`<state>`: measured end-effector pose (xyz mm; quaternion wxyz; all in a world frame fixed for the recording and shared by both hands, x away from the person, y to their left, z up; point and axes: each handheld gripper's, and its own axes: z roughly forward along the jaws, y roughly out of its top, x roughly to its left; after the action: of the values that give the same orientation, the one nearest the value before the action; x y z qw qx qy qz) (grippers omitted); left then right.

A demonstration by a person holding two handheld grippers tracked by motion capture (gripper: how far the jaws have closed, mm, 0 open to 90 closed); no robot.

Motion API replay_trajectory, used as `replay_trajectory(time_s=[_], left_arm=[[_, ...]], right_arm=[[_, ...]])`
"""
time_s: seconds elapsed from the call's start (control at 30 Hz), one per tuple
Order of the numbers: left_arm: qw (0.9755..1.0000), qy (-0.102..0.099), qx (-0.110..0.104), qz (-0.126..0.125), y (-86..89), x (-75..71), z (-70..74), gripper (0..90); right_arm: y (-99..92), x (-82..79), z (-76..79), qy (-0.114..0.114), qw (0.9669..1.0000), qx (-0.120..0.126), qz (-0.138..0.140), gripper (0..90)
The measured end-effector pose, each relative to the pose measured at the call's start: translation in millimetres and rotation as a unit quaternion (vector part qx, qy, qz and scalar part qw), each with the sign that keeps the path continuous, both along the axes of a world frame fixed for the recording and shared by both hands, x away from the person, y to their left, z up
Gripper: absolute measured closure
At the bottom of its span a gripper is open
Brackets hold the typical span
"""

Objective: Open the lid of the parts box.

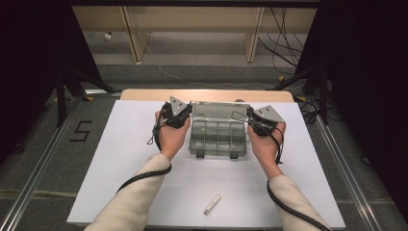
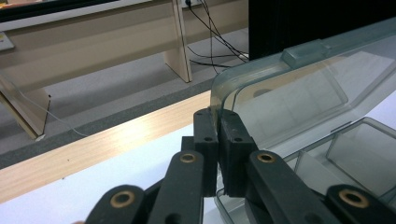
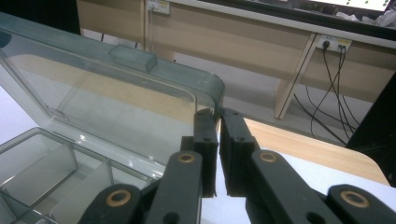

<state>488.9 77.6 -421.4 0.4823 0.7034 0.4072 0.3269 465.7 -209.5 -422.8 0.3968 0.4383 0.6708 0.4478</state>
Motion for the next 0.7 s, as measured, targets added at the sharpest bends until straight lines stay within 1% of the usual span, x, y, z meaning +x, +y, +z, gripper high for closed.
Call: replay_trajectory(time_s=[0.07, 0.17, 0.2, 0.23, 0.3, 0.37, 0.43, 0.5, 0.6, 0.67, 0.7], left_arm=[[1.0, 0.002, -0.003, 0.001, 0.0, 0.5, 0.2, 86.3], [1.0, 0.005, -0.007, 0.002, 0.4, 1.6, 0.6, 86.5], [0.9999, 0.006, -0.008, 0.002, 0.5, 1.9, 0.5, 86.5], [0.9999, 0.006, -0.009, 0.002, 0.4, 2.1, 0.5, 86.5], [0.9999, 0.007, -0.013, 0.003, 0.2, 3.0, 0.5, 86.5], [0.9999, 0.009, -0.014, 0.004, 0.2, 4.0, 1.0, 86.5], [0.9998, 0.011, -0.016, 0.004, 0.5, 5.3, 1.3, 86.5], [0.9997, 0.014, -0.018, 0.005, 0.7, 6.3, 1.7, 86.6], [0.9996, 0.016, -0.023, 0.006, 0.5, 7.9, 2.2, 86.7], [0.9996, 0.019, -0.022, 0.006, 0.6, 8.7, 2.7, 86.7], [0.9995, 0.02, -0.025, 0.007, 0.4, 9.2, 2.8, 86.7]], right_arm=[[-0.6, 0.6, 0.3, -0.001, 1.0, -0.002, 0.001, 85.9], [0.2, 1.9, 0.0, -0.003, 1.0, 0.002, -0.002, 85.9], [0.1, 1.5, 0.5, 0.004, 1.0, 0.004, 0.0, 85.9], [0.0, 2.6, 0.6, 0.001, 1.0, 0.003, -0.004, 85.9], [-0.3, 3.3, 0.5, -0.001, 1.0, 0.005, -0.002, 86.0], [0.2, 4.3, 0.5, 0.002, 0.9999, 0.01, -0.001, 85.9], [-0.1, 5.6, 0.8, 0.001, 1.0, 0.007, -0.005, 86.0], [0.1, 6.2, 0.5, 0.002, 0.9999, 0.012, -0.004, 85.9], [-0.4, 8.4, 0.4, -0.002, 0.9999, 0.012, -0.002, 86.0], [-0.1, 8.9, 0.7, -0.001, 0.9999, 0.011, -0.008, 86.0], [0.4, 9.1, 0.4, -0.001, 0.9999, 0.015, -0.008, 86.1]])
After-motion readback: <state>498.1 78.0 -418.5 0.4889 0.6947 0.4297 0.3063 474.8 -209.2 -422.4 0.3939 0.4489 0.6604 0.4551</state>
